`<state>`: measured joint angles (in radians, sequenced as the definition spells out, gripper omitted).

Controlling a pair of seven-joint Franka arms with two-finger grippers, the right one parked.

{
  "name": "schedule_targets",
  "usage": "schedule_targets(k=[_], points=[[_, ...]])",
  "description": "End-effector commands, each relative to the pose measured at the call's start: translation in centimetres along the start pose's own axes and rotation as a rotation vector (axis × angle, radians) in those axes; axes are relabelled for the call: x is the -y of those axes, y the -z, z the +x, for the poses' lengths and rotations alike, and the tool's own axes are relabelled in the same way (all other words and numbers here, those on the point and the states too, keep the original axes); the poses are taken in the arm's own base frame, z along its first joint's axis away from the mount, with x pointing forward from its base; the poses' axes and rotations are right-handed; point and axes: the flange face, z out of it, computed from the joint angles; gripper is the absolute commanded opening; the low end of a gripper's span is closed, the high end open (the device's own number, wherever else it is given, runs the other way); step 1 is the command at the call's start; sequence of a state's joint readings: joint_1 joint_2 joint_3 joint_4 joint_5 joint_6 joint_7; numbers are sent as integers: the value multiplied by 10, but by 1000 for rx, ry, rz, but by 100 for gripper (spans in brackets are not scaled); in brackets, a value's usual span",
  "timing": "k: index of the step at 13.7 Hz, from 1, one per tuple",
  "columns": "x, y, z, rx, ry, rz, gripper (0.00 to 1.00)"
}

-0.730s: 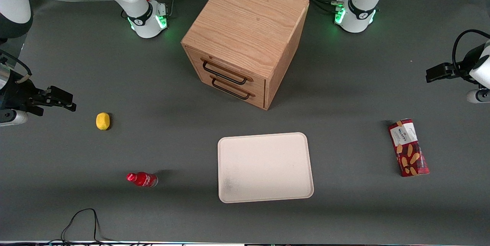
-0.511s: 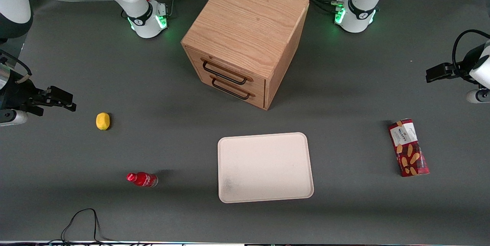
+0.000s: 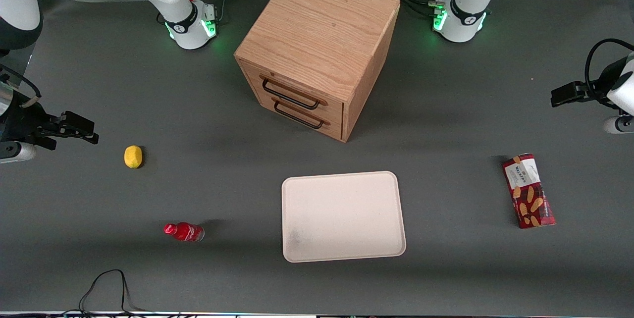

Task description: Place red cookie box on tray

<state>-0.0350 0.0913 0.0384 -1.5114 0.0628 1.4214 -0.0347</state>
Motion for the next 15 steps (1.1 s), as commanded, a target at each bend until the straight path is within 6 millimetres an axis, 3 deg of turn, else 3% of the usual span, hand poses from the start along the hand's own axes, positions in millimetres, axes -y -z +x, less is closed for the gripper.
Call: schedule_targets(k=[1, 4, 11, 15], points=[[-1, 2, 2, 4, -9, 9, 100], [6, -2, 4, 11, 1, 15, 100], [76, -23, 21, 11, 8, 9, 100], [86, -23, 23, 10, 25, 10, 100]])
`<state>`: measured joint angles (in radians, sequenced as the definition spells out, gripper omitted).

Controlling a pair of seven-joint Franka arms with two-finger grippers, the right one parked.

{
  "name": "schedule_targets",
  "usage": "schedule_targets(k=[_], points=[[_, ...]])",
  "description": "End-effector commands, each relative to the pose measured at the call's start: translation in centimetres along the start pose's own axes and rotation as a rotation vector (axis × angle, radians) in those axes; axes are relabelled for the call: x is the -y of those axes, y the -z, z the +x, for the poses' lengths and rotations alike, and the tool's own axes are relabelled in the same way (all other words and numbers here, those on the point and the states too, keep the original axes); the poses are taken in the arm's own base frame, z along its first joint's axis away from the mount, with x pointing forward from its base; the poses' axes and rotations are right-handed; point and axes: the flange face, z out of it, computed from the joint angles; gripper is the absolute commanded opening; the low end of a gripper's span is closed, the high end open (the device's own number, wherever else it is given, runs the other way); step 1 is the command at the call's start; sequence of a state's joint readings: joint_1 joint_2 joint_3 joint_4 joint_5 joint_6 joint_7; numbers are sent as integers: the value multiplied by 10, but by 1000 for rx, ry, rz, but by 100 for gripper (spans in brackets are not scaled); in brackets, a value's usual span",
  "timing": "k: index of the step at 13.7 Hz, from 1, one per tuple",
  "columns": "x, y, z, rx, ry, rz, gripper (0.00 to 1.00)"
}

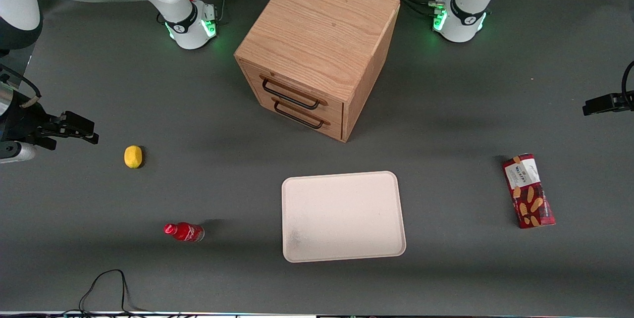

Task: Place red cookie box on tray
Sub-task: 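Lower the open left gripper onto the end of the red shortbread box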

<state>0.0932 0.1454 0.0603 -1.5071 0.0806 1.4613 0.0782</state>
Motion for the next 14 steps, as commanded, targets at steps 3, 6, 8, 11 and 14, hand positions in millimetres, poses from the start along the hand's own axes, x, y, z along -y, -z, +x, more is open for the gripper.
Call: schedule_targets(k=[3, 6, 8, 11, 14], points=[[-4, -10, 25, 14, -22, 6, 100], [-17, -34, 55, 40, -29, 8, 100], [-20, -57, 73, 41, -33, -9, 100], [-24, -102, 103, 36, -39, -7, 100], [-22, -156, 132, 23, -33, -19, 100]])
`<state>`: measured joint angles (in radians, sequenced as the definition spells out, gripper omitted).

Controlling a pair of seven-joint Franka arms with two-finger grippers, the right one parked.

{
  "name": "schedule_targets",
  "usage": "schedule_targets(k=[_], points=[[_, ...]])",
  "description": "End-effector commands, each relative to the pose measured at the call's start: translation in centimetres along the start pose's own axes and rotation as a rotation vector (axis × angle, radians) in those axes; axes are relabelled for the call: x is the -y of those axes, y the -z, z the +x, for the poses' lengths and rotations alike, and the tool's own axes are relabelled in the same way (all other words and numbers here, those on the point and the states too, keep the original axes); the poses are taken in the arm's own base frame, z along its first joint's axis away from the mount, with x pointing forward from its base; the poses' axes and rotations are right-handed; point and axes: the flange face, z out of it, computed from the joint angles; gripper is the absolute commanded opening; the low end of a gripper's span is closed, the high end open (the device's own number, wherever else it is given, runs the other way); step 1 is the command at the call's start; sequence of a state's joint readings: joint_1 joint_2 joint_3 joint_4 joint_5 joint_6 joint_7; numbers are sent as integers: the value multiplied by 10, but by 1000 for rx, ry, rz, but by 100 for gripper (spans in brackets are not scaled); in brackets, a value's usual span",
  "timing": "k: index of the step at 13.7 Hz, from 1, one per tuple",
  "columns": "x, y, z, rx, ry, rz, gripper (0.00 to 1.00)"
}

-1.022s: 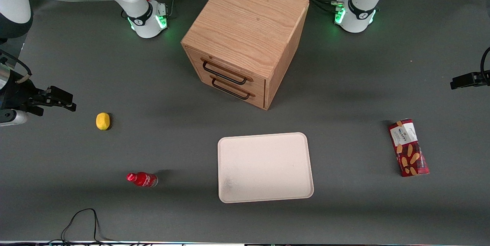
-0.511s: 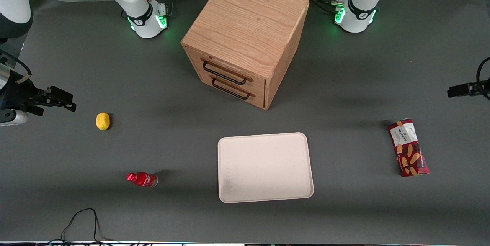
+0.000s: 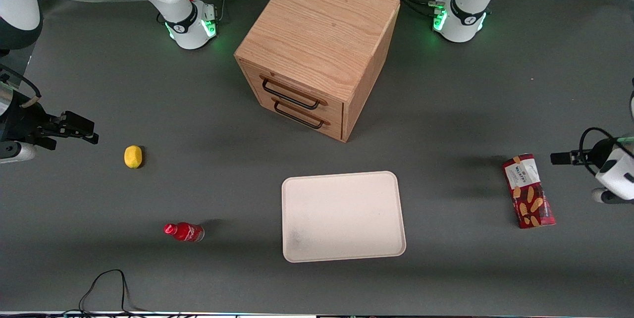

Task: Place red cookie box on tray
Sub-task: 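Lower the open left gripper onto the end of the red shortbread box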

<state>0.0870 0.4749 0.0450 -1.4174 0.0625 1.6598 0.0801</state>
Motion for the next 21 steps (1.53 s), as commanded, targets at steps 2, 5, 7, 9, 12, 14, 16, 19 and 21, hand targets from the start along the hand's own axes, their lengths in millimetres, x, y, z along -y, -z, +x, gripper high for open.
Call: schedule_targets(k=[2, 5, 7, 9, 12, 14, 16, 19, 21], points=[[8, -69, 32, -53, 32, -58, 100], [8, -104, 46, -68, 36, -61, 100], [6, -128, 55, -65, 45, -71, 100], [7, -138, 55, -53, 44, -72, 100], [6, -150, 55, -54, 46, -72, 100], [6, -150, 55, -56, 45, -71, 100], [6, -150, 55, -56, 47, -71, 94], [6, -150, 55, -56, 32, -70, 0], [6, -150, 55, -56, 30, -68, 0]])
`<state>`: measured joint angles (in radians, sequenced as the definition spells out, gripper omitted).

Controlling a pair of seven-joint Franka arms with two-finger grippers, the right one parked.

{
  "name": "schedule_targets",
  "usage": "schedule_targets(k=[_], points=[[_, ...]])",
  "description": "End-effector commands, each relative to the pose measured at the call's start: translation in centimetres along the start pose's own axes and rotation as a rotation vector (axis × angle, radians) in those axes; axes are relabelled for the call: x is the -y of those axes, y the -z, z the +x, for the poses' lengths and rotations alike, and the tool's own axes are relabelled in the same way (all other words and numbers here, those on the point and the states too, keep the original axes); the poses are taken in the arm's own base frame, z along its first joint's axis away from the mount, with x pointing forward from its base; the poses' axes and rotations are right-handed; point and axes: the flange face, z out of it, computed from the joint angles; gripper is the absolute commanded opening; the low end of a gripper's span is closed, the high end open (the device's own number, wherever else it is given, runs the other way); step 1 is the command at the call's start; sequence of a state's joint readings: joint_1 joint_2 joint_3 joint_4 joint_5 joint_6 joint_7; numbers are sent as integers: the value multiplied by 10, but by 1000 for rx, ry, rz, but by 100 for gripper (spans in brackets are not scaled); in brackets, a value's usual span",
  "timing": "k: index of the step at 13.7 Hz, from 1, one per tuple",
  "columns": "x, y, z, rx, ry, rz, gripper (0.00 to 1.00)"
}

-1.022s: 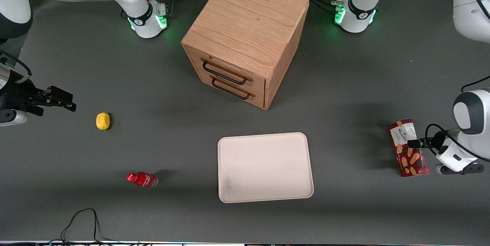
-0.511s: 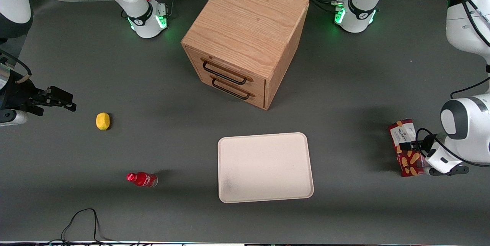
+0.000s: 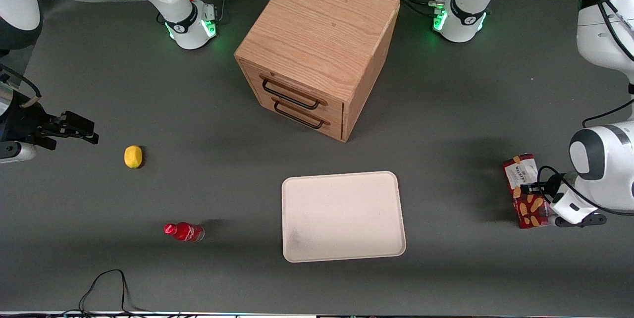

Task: Place red cookie box on tray
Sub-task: 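Lower the open left gripper onto the end of the red shortbread box, then close the left gripper on the box end and lift it upright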

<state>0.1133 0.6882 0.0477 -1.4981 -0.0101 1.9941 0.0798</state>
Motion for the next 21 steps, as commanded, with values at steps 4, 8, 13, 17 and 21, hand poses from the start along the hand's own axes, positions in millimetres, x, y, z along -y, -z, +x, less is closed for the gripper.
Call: schedule_targets(k=[4, 8, 13, 17, 21], points=[[1, 1, -3, -10, -6, -5, 0], [2, 4, -4, -4, -8, -4, 0], [1, 68, -5, -3, -33, 4, 0], [-9, 148, -21, 100, -39, -13, 0], [-17, 235, -51, 118, -48, -12, 0]])
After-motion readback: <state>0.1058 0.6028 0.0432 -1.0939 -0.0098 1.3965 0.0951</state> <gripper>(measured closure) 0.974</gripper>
